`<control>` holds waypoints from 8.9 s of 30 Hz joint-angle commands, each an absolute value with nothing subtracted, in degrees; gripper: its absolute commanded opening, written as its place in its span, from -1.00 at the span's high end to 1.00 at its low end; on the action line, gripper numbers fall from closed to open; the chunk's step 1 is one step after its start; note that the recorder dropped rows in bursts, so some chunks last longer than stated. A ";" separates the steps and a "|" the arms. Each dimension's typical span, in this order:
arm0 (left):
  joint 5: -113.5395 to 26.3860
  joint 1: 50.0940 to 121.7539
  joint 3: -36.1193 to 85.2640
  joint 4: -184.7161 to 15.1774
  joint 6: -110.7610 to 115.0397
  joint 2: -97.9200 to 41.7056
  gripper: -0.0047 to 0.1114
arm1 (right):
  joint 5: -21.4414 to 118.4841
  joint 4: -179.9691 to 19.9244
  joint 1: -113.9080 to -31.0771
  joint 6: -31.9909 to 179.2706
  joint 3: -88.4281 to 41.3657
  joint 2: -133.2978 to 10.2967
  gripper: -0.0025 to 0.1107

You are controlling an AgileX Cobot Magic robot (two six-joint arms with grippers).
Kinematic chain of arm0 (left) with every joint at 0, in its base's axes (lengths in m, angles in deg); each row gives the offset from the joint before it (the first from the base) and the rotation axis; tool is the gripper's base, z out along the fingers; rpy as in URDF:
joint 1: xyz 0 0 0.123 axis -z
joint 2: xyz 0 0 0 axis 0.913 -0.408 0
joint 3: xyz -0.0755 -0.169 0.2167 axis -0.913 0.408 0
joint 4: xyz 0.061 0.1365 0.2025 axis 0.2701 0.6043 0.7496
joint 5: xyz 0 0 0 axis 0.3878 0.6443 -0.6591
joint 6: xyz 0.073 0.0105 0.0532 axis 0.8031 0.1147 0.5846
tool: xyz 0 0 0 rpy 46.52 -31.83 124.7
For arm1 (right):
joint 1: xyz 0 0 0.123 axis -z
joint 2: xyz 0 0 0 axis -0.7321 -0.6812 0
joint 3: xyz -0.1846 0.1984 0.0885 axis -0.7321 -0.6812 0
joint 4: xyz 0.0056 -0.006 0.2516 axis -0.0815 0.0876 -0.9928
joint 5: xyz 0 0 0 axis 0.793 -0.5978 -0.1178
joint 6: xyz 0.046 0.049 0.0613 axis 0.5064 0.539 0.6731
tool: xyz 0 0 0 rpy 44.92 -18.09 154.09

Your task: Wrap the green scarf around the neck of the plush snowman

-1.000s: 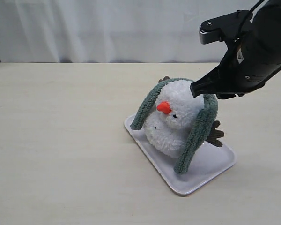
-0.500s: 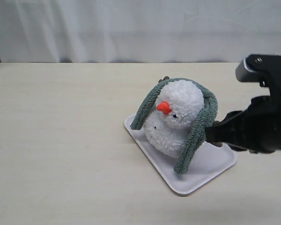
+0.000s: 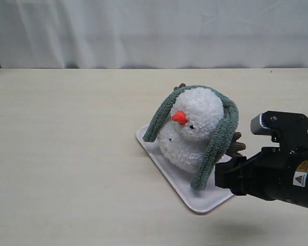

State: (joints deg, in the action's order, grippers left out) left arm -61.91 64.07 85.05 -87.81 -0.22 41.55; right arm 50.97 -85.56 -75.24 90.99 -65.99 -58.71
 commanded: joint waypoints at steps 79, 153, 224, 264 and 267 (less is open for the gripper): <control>-60.99 63.98 85.26 -87.83 -0.65 41.71 0.92 | 41.58 -85.13 -75.85 91.93 -58.93 -70.67 0.88; -60.99 63.98 85.26 -87.83 -0.65 41.71 0.92 | 77.33 -61.97 -70.20 103.61 -30.46 -79.10 0.88; -60.99 63.98 85.26 -87.83 -0.65 41.71 0.92 | 62.08 -81.11 -72.79 94.47 -56.04 -68.88 0.10; -60.99 63.98 85.26 -87.83 -0.65 41.71 0.92 | 51.51 -88.17 -81.20 95.02 -50.52 -79.01 0.57; -60.99 63.98 85.26 -87.83 -0.65 41.71 0.92 | 54.90 -88.20 -81.20 94.87 -50.52 -77.16 0.23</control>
